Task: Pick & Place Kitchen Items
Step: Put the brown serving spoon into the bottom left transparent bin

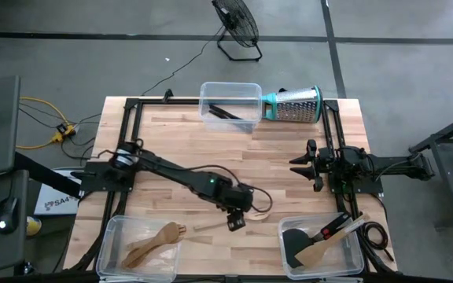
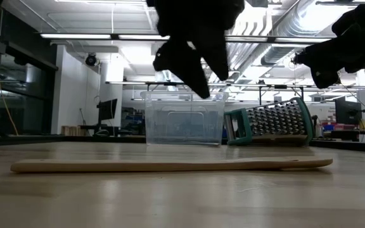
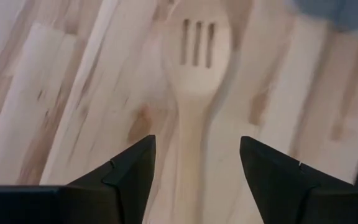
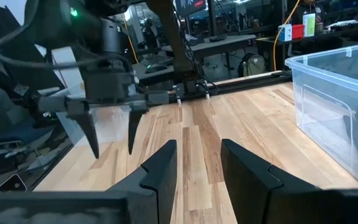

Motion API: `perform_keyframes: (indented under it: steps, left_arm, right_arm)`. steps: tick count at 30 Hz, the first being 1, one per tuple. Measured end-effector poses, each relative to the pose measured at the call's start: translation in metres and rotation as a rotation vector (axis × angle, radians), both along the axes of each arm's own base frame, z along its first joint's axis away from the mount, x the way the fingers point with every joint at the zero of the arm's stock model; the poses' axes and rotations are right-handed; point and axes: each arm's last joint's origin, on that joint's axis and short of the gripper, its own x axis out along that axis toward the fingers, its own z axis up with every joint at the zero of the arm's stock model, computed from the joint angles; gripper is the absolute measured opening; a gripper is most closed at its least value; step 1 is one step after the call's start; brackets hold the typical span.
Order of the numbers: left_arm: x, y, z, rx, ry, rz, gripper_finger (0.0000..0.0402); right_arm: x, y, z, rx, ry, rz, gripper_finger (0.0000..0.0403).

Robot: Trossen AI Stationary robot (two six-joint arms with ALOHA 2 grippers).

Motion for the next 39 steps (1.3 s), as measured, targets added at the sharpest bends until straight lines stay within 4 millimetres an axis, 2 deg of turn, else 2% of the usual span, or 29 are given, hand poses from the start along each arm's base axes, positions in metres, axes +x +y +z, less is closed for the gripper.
perform_keyframes:
  steps: [3, 8, 15, 23, 27, 33, 39]
  left_arm:
    - [0.008, 0.002, -0.007, -0.007, 0.073, 0.042, 0.023]
    - [0.022, -0.003, -0.023, -0.039, 0.124, 0.019, 0.023]
    - [0.022, -0.006, -0.048, -0.06, 0.232, 0.016, 0.023]
    - [0.021, -0.006, -0.061, -0.053, 0.291, -0.003, 0.023]
    - [0.022, -0.008, -0.06, -0.067, 0.28, -0.013, 0.023]
    - [0.018, -0.011, -0.061, 0.003, 0.287, -0.048, 0.023]
    - [0.014, -0.025, -0.061, 0.042, 0.279, -0.103, 0.023]
  right_arm:
    - [0.0, 0.0, 0.0, 0.0, 0.001, 0.0, 0.0116]
    - [0.0, 0.0, 0.0, 0.0, 0.004, 0.0, 0.0116]
    - [0.001, 0.0, -0.001, 0.0, 0.015, 0.001, 0.0116]
    - [0.001, 0.0, -0.002, 0.0, 0.024, 0.0, 0.0116]
    - [0.002, 0.0, -0.002, 0.0, 0.024, 0.0, 0.0116]
    - [0.002, 0.0, -0.002, 0.0, 0.024, 0.0, 0.0116]
    - [0.002, 0.0, -0.002, 0.0, 0.025, 0.0, 0.0116]
